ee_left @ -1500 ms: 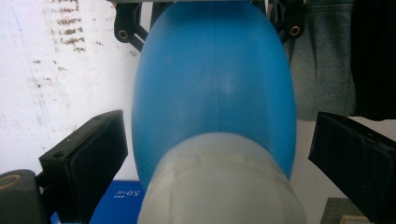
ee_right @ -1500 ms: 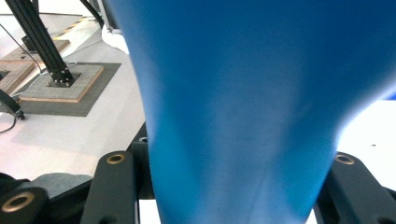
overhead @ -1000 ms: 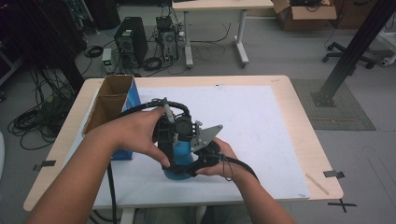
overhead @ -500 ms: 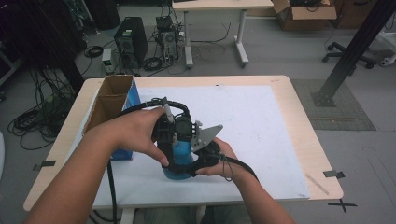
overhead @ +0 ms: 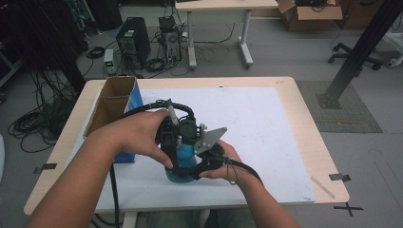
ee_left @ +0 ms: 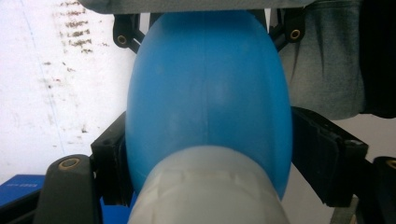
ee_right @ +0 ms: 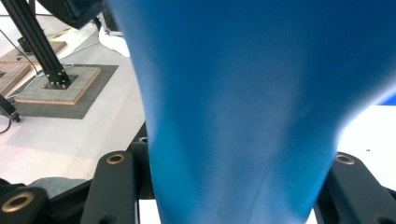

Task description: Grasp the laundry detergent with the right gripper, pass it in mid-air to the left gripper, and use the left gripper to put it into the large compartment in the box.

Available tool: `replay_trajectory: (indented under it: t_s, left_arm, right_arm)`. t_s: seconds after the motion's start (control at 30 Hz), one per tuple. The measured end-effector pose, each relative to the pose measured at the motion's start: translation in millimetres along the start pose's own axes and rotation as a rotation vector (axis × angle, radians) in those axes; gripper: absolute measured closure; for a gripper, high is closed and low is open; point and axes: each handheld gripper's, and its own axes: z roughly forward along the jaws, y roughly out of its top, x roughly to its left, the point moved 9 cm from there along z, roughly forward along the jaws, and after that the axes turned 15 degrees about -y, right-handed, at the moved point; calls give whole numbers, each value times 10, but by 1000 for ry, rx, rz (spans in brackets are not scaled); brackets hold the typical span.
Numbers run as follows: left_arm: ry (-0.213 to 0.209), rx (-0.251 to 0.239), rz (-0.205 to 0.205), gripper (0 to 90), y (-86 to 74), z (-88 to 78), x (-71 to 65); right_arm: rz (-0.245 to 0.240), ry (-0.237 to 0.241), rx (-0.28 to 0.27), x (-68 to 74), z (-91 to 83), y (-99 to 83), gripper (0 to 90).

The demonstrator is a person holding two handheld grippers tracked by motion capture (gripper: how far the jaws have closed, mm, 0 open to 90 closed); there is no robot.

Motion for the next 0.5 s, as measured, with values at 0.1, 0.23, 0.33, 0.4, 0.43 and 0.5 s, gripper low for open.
replay_trajectory:
  t_s: [0.1, 0.23, 0.33, 0.4, 0.43, 0.5]
  left_arm:
    - [3, 1, 0, 266, 0, -7, 4]
    - [11, 1, 2, 290, 2, -9, 9]
    - [15, 0, -1, 300, 1, -9, 14]
    - [18, 1, 0, 302, 0, -9, 17]
    - [18, 1, 0, 303, 0, -10, 16]
    - [19, 0, -1, 306, -2, -10, 18]
  right_arm:
    - [-1, 0, 0, 2, -1, 0, 453]
    - [-4, -1, -1, 2, -2, -2, 453]
    - [-4, -3, 0, 2, -1, -3, 453]
    - [-3, -3, 0, 2, -1, -2, 453]
    - [-4, -3, 0, 0, 1, -2, 453]
    - [0, -2, -1, 3, 1, 0, 453]
